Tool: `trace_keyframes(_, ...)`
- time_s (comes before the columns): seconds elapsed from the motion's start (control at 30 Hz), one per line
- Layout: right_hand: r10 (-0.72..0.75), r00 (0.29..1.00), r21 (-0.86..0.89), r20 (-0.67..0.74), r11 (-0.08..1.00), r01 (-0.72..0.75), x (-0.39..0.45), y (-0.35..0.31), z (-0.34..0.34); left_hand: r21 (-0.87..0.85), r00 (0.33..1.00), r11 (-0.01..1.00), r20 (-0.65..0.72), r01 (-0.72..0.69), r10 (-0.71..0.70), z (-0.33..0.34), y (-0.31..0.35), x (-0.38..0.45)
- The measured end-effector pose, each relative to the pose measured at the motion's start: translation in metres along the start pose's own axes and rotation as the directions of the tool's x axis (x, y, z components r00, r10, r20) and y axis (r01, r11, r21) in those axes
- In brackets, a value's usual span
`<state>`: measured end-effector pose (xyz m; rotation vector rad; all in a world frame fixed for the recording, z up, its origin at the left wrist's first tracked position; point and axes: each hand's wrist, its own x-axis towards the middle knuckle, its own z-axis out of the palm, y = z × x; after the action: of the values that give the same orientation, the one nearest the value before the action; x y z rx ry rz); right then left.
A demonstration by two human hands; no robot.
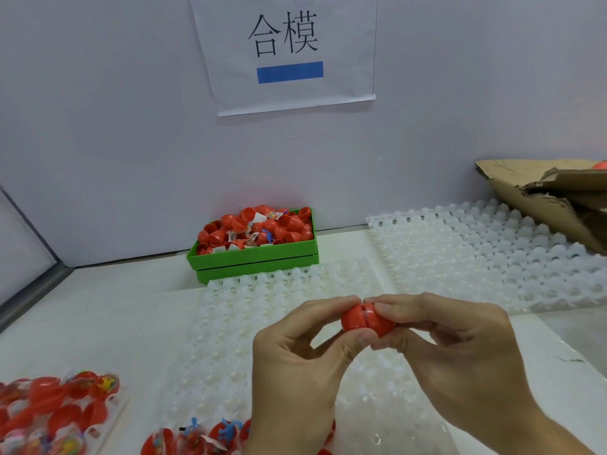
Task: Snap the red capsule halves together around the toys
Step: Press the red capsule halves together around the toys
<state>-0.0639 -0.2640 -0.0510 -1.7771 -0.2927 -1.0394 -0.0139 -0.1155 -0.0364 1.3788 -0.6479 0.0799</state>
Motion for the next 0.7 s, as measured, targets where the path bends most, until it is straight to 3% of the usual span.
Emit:
trace_keyframes(0.37,-0.129,0.992,-0.19,0.008,0.973,0.128,0.0017,-0.0012,-0.0021,-0.049,1.0,0.999,0.008,0.007,-0.007,0.0022,0.0008,-0.0006)
trace_keyframes(0.7,-0.11,0.994,-0.195,-0.027,0.975,0.102,-0.0021,-0.0007,0.0,0.155,0.989,0.979,0.086,-0.131,0.119,-0.0038,0.0043,0.0005)
